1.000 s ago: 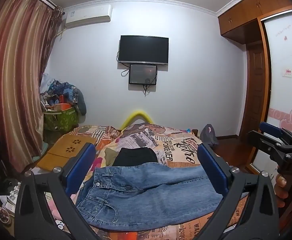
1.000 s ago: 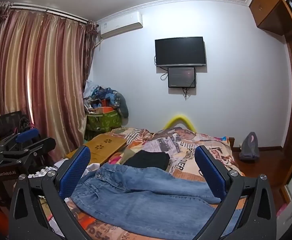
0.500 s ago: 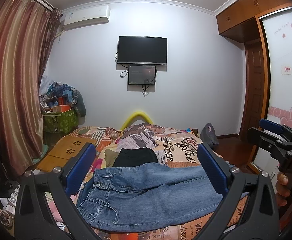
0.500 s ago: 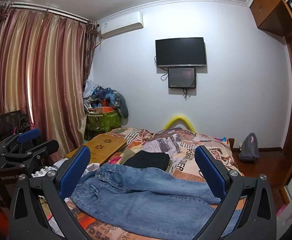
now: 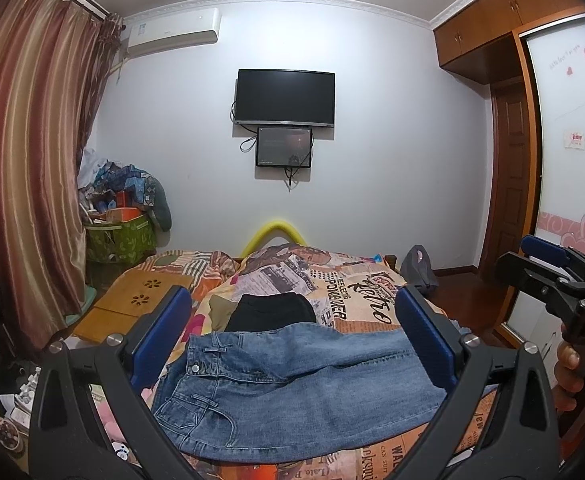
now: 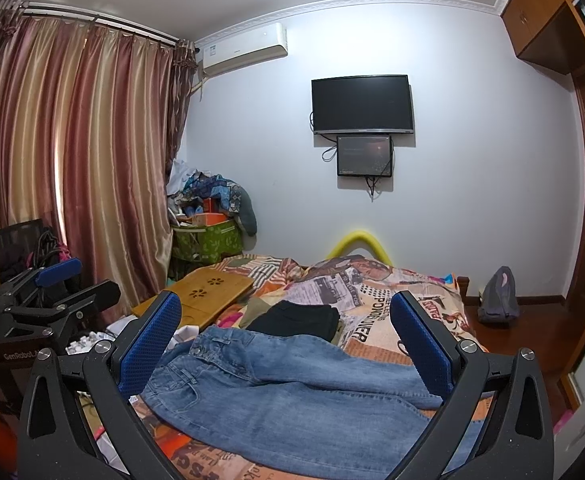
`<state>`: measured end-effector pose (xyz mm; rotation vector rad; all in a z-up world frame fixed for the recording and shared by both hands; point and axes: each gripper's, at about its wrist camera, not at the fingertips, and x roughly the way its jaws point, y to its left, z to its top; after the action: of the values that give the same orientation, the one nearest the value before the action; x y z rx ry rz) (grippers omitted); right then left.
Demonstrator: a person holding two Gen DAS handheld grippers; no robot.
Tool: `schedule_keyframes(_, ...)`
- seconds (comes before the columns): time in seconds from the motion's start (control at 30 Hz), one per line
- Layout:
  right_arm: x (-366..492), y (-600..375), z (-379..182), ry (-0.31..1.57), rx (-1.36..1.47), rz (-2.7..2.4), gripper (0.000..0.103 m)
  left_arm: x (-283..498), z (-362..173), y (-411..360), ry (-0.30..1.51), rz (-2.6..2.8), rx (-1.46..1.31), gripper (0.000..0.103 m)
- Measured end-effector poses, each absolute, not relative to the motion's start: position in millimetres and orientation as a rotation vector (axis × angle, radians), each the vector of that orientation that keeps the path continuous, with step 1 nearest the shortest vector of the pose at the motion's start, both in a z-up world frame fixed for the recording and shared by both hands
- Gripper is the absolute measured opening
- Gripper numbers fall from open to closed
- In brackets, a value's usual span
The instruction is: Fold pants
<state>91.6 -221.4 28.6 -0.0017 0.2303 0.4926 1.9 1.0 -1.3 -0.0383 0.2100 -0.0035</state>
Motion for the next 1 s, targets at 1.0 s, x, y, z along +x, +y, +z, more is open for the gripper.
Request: schedule_keyframes(1.0, 93.1, -230.5, 26.1, 0.231, 0.009, 0.475, 0.103, 8.1, -5.3, -0.6, 0.208, -0.024, -0.039, 0.103)
